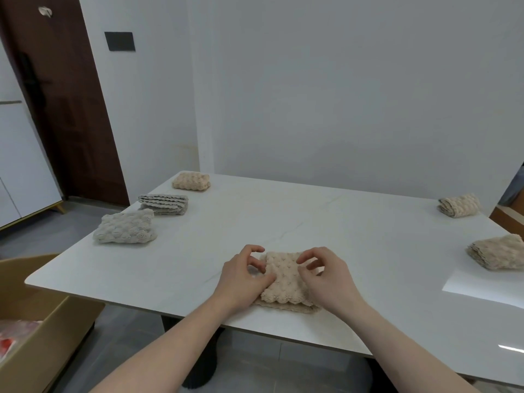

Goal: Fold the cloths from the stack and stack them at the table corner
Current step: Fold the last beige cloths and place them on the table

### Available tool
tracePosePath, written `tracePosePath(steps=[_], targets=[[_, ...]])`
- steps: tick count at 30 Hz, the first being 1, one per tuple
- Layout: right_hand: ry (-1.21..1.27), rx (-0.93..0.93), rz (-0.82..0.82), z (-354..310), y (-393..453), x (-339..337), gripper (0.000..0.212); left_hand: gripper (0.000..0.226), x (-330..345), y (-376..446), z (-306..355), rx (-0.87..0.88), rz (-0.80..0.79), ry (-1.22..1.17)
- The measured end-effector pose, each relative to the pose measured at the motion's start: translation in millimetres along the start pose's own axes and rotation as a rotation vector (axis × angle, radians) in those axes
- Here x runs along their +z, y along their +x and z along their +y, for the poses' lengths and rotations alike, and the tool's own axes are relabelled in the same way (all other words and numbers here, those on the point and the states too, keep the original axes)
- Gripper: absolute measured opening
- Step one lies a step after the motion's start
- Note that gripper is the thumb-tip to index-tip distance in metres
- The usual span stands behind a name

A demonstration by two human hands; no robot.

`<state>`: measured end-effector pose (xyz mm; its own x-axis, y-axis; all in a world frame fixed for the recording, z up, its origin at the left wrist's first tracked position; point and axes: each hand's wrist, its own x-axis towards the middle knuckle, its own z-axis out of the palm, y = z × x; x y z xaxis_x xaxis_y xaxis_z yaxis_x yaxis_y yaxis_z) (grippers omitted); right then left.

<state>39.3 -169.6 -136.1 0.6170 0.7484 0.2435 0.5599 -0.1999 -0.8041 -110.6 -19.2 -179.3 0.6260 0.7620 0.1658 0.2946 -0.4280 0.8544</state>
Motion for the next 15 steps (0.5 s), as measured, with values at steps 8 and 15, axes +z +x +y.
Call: tracePosePath(steps=[8, 15], targets=[[-0.197, -0.149, -0.086, 31, -15, 9, 0.011, 0.041, -2, 0, 1, 0.017, 0.051, -0.1], [-0.344, -0.19, -0.089, 40, -16, 21, 0.017, 0.018, 4, 0, -2, 0.211, 0.016, 0.227]])
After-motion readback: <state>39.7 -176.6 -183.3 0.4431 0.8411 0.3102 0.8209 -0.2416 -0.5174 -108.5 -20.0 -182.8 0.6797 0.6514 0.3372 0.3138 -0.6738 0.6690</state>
